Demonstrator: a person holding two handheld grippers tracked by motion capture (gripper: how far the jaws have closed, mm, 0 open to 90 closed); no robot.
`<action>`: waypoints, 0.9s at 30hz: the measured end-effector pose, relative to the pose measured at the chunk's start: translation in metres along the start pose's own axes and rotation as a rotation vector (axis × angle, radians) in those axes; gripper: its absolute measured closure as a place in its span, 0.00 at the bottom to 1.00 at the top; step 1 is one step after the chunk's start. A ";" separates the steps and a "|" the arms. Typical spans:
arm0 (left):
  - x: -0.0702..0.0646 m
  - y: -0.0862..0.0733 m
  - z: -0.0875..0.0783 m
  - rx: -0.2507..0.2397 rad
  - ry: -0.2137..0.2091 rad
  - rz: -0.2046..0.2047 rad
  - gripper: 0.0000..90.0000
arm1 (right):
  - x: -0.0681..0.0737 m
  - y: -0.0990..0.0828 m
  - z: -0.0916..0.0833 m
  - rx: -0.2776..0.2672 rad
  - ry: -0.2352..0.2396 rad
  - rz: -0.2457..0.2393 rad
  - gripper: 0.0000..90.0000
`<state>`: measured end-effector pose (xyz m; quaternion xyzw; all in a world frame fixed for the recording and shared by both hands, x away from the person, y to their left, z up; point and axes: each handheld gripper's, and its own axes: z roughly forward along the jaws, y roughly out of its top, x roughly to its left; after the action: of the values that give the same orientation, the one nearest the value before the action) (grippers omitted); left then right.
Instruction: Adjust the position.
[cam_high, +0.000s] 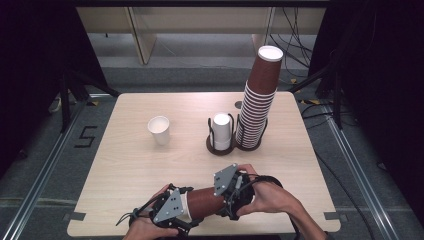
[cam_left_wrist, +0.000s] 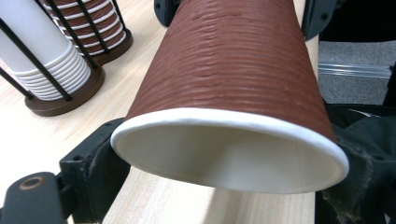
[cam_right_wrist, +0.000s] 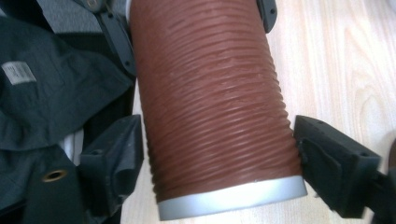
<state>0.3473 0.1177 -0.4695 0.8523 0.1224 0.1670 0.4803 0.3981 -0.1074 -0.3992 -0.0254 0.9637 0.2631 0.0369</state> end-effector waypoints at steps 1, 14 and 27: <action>-0.001 0.000 0.000 -0.002 -0.001 -0.005 0.13 | 0.000 0.000 0.001 0.004 0.005 -0.002 0.23; 0.006 -0.007 -0.003 -0.211 -0.057 -0.121 0.05 | -0.011 -0.012 -0.012 -0.140 0.100 -0.026 0.27; 0.007 -0.001 -0.011 -0.216 -0.060 -0.085 0.12 | -0.012 -0.017 -0.011 -0.138 0.092 -0.017 0.27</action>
<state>0.3492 0.1295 -0.4641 0.7941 0.1253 0.1333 0.5796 0.4110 -0.1276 -0.3974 -0.0481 0.9437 0.3272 -0.0072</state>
